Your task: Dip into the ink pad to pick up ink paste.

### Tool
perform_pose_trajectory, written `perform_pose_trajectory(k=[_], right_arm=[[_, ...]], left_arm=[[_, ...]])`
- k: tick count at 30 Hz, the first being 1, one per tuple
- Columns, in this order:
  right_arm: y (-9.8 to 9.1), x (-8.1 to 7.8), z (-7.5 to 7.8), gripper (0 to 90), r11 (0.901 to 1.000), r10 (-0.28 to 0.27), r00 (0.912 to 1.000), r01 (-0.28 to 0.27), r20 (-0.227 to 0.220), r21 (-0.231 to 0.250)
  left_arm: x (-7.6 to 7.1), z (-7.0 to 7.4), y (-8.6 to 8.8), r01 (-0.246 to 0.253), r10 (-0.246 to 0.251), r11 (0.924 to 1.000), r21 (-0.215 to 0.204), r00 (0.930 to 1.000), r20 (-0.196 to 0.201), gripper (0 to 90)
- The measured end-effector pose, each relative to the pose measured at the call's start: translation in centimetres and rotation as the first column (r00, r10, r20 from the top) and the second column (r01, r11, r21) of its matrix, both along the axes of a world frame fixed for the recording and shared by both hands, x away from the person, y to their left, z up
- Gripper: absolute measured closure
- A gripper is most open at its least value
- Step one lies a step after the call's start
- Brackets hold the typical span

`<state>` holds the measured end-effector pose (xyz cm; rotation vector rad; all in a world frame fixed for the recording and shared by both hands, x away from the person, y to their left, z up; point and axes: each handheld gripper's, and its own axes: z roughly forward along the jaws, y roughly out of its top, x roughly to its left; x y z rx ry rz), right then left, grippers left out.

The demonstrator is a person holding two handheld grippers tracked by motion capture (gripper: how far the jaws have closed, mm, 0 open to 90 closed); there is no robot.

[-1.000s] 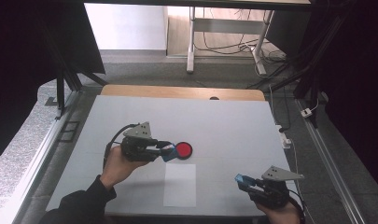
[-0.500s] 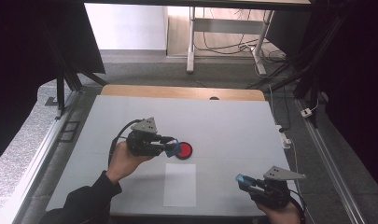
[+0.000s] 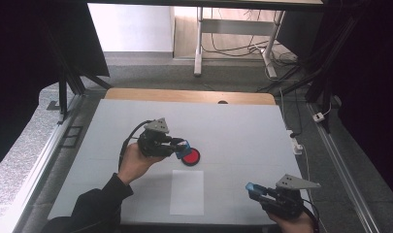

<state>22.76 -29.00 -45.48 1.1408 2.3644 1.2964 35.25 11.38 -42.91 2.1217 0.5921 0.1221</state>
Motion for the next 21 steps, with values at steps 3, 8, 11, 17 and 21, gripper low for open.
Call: perform_pose_trajectory(k=[3,8,11,17,21], right_arm=[[0.0,-0.2,0.0,67.9,1.0,0.007,1.0,-0.007,0.005,0.006],[-0.2,-0.3,0.1,67.9,0.9999,0.011,0.9999,-0.011,0.007,0.01],[-0.2,-0.3,0.1,67.9,0.9999,0.011,0.9999,-0.011,0.005,0.011],[-0.2,-0.3,0.0,67.9,1.0,0.004,1.0,-0.004,0.005,0.003],[-0.2,-0.3,0.0,67.9,1.0,0.002,1.0,-0.002,0.004,0.002]], left_arm=[[0.5,-0.2,-0.3,-0.01,0.01,0.9999,0.003,0.9999,-0.004,70.1],[1.2,-0.5,-1.0,-0.019,0.019,0.9997,0.016,0.9998,-0.005,70.1],[1.7,-0.8,-1.6,-0.02,0.02,0.9994,0.027,0.9998,-0.008,70.1],[2.7,-1.8,-2.5,-0.031,0.032,0.9983,0.05,0.9992,-0.023,70.2],[3.2,-2.5,-2.7,-0.038,0.04,0.9977,0.057,0.9988,-0.029,70.2]])
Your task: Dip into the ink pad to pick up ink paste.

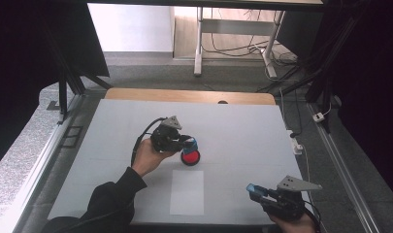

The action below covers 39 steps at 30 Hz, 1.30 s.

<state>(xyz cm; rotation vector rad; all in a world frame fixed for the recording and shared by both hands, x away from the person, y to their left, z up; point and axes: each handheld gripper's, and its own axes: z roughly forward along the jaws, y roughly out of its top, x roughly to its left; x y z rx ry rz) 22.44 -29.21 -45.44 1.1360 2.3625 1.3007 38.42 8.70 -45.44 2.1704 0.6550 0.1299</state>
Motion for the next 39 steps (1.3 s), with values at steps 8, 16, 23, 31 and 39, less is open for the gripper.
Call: perform_pose_trajectory(k=[8,16,23,31,39], right_arm=[[0.1,0.0,0.0,67.9,1.0,0.004,1.0,-0.004,-0.001,-0.007],[0.1,0.0,0.0,67.9,0.9999,0.006,1.0,-0.006,-0.001,-0.009],[0.1,0.0,0.0,67.9,0.9999,0.007,1.0,-0.007,-0.003,-0.009],[0.1,0.0,0.0,67.9,0.9999,0.009,0.9999,-0.009,-0.005,-0.011],[0.2,0.0,0.0,67.9,0.9999,0.012,0.9999,-0.012,-0.007,-0.011]], left_arm=[[0.6,-1.5,-0.3,-0.018,0.018,0.9996,0.023,0.9998,-0.012,70.2],[0.9,-2.5,-0.8,-0.021,0.022,0.9984,0.052,0.9996,-0.018,70.2],[1.0,-3.2,-1.1,-0.027,0.029,0.9967,0.077,0.9993,-0.023,70.2],[1.1,-3.6,-1.3,-0.037,0.039,0.9957,0.084,0.999,-0.022,70.2],[0.8,-3.6,-1.7,-0.017,0.017,0.9914,0.13,0.9998,0.003,70.6]])
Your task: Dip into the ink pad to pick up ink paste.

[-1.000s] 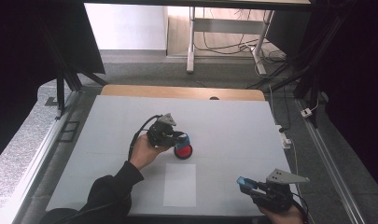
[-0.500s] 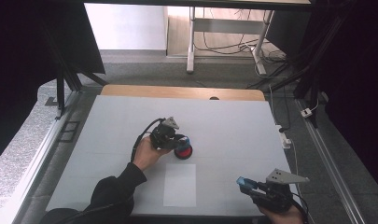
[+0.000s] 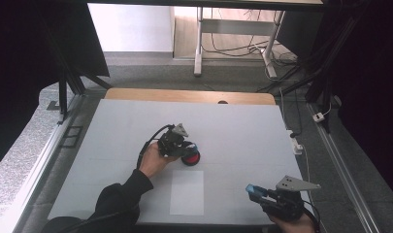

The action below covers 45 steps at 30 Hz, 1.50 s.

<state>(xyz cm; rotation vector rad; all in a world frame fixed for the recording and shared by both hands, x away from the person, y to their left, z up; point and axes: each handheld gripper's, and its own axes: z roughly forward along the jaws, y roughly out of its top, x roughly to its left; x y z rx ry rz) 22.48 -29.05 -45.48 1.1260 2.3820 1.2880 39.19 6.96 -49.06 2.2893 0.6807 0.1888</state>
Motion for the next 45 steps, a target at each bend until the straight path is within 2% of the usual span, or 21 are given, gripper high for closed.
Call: perform_pose_trajectory(k=[3,10,18,20,26,29,32,36,39,43,45], right_arm=[[0.0,0.0,0.0,67.9,1.0,-0.001,1.0,0.001,-0.001,-0.004],[0.1,0.0,0.0,67.9,1.0,-0.001,1.0,0.001,-0.003,-0.01],[0.1,0.0,0.0,67.9,0.9999,0.002,1.0,-0.002,-0.006,-0.014],[0.1,0.0,0.0,67.9,0.9999,0.002,1.0,-0.002,-0.006,-0.014],[0.1,0.0,0.0,67.9,0.9999,0.003,1.0,-0.003,-0.006,-0.015],[0.1,0.0,0.0,67.9,0.9999,0.003,1.0,-0.003,-0.006,-0.013],[0.1,0.0,0.0,67.9,0.9999,0.004,1.0,-0.004,-0.006,-0.013],[0.1,0.1,0.0,67.9,0.9999,0.003,1.0,-0.004,-0.008,-0.012],[0.1,0.1,0.0,67.8,0.9999,0.003,1.0,-0.003,-0.008,-0.011],[0.1,0.1,0.0,67.9,1.0,0.005,0.9999,-0.005,-0.009,-0.008],[0.1,0.1,0.0,67.8,1.0,0.005,0.9999,-0.005,-0.009,-0.007]], left_arm=[[-0.2,0.0,0.0,-0.001,0.001,1.0,0.006,0.9999,0.011,70.7],[-0.9,0.1,-0.7,-0.004,0.0,0.9986,0.053,0.998,0.063,70.7],[-1.8,0.1,-1.5,-0.012,0.0,0.9944,0.105,0.9929,0.119,70.7],[-1.6,0.1,-1.3,-0.013,0.002,0.9951,0.098,0.9941,0.108,70.7],[-0.7,-0.1,-0.5,-0.022,0.022,0.9994,0.026,0.9992,0.034,70.7],[-0.3,-0.2,-0.1,-0.029,0.029,0.9995,-0.012,0.9996,-0.001,70.7],[-0.1,-0.4,0.2,-0.034,0.033,0.9987,-0.039,0.9993,-0.017,70.7],[-0.2,-0.4,0.3,-0.035,0.035,0.9984,-0.044,0.9993,-0.015,70.6],[-0.2,-0.4,0.2,-0.025,0.025,0.999,-0.038,0.9997,0.004,70.4],[-0.2,0.1,-0.1,-0.006,0.006,1.0,-0.006,0.9999,0.014,70.3],[-0.3,0.4,0.0,-0.005,0.005,0.9998,-0.021,0.9996,0.026,70.2]])
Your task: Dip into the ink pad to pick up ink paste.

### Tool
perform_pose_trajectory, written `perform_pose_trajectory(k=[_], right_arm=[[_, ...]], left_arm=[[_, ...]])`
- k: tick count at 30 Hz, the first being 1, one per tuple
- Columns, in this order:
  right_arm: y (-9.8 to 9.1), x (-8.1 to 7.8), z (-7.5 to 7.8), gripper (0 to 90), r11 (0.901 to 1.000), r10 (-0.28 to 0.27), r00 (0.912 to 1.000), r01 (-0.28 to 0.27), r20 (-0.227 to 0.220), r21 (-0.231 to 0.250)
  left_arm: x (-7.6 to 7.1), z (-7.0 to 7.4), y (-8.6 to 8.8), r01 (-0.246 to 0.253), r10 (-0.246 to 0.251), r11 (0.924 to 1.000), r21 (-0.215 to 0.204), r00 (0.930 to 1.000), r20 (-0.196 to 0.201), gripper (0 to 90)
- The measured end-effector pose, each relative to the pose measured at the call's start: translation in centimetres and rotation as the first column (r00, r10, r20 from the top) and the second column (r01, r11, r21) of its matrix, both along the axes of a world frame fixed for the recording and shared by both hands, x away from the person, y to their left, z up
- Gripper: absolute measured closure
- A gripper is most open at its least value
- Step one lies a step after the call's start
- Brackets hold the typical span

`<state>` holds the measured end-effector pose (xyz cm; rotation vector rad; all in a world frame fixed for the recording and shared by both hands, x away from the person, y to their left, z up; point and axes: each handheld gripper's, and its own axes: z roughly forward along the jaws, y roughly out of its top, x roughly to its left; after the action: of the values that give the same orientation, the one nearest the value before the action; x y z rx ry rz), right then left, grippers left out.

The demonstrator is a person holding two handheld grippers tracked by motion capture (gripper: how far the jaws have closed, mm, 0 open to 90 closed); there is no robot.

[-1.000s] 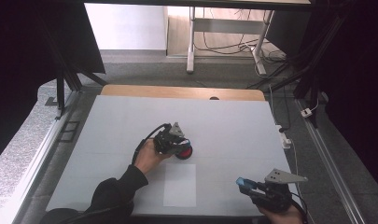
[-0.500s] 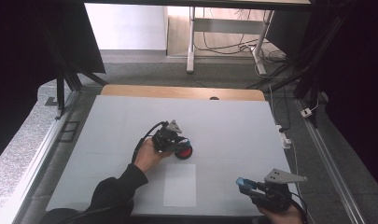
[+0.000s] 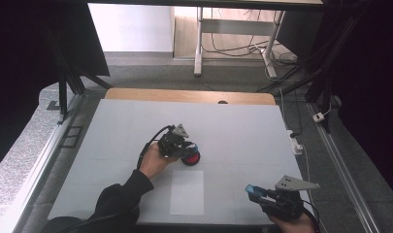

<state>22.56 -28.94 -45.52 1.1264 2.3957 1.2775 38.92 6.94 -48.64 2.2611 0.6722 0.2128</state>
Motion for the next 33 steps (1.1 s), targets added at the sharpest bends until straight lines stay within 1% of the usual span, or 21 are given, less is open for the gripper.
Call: perform_pose_trajectory(k=[2,4,6,10,18,24,29,30,31,33], right_arm=[[0.0,0.0,0.0,67.8,1.0,0.0,1.0,0.0,-0.001,0.001],[0.0,0.0,0.0,67.8,1.0,-0.001,1.0,0.001,-0.001,0.001],[0.0,0.0,0.0,67.8,1.0,0.002,1.0,-0.002,-0.001,-0.001],[0.0,0.0,0.0,67.8,1.0,0.0,1.0,0.0,0.001,-0.001],[0.0,0.0,0.0,67.8,1.0,0.0,1.0,0.0,-0.002,-0.001],[0.0,0.0,0.0,67.7,1.0,0.0,1.0,0.0,-0.003,-0.002],[0.0,0.0,0.0,67.7,1.0,0.0,1.0,0.0,-0.004,-0.002],[0.0,0.0,0.0,67.7,1.0,0.0,1.0,0.0,-0.004,-0.002],[0.0,0.0,0.0,67.7,1.0,0.0,1.0,0.0,-0.004,-0.002],[0.0,0.0,0.0,67.7,1.0,-0.001,1.0,0.001,-0.005,-0.001]], left_arm=[[-0.1,0.5,0.1,-0.007,0.007,0.9993,-0.037,1.0,-0.004,70.2],[-0.2,1.1,0.3,-0.007,0.007,0.9988,-0.049,1.0,-0.002,70.2],[-0.3,1.5,0.5,-0.01,0.009,0.9979,-0.064,0.9999,-0.005,70.2],[-0.3,1.3,0.8,-0.011,0.009,0.9965,-0.083,0.9996,-0.027,70.2],[0.1,0.0,0.6,-0.01,0.007,0.9979,-0.064,0.9984,-0.056,70.2],[0.1,-0.3,0.5,-0.014,0.01,0.998,-0.062,0.9976,-0.068,70.2],[0.2,-0.7,0.4,-0.018,0.015,0.999,-0.041,0.9971,-0.075,70.2],[0.2,-0.8,0.4,-0.018,0.015,0.9988,-0.046,0.9973,-0.072,70.2],[0.2,-0.8,0.5,-0.026,0.022,0.9983,-0.052,0.9967,-0.078,70.2],[0.1,-0.8,0.4,-0.027,0.023,0.9985,-0.049,0.9967,-0.078,70.3]])
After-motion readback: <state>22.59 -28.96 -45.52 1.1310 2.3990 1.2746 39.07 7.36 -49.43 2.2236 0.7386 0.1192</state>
